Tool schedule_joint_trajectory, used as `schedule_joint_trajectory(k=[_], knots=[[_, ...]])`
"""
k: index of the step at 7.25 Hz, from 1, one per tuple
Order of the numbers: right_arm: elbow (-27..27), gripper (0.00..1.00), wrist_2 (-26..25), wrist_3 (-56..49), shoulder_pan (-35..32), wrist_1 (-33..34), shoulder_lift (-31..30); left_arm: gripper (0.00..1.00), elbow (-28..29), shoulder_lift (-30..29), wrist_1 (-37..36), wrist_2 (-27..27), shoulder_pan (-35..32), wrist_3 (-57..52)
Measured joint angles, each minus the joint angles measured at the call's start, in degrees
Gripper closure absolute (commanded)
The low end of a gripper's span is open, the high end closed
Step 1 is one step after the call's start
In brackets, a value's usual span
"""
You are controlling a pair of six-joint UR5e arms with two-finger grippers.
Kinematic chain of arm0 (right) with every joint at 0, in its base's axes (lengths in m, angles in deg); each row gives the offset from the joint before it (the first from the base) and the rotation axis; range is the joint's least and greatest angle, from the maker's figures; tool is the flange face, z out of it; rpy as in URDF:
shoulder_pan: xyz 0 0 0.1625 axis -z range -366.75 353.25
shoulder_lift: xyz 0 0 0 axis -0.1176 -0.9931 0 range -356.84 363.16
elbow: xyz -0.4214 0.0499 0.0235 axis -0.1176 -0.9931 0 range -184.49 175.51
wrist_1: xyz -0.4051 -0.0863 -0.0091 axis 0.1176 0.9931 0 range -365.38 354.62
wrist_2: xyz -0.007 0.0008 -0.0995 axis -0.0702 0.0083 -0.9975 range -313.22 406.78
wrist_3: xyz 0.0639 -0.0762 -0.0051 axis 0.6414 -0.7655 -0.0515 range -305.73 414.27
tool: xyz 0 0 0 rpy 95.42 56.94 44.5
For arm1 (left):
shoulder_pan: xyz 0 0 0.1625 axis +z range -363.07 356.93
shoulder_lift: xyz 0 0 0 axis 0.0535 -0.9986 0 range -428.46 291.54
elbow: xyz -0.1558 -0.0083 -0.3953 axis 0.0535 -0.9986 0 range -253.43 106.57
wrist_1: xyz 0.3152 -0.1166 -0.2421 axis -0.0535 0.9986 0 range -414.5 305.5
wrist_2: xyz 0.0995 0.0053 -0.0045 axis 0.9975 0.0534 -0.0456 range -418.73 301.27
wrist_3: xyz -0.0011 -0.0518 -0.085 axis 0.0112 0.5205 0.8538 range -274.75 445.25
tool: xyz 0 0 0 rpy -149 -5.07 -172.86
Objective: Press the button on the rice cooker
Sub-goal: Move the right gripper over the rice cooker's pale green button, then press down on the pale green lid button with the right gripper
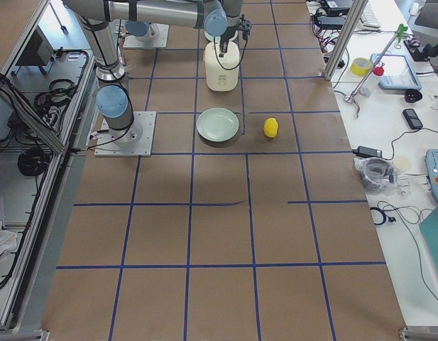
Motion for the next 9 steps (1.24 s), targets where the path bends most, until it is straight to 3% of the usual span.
schedule_joint_trajectory(k=[9], knots=[[1.16, 1.0, 1.51, -0.19, -0.23, 1.52, 1.39, 0.0, 0.0, 0.0, 0.0, 0.0, 0.0, -0.02]])
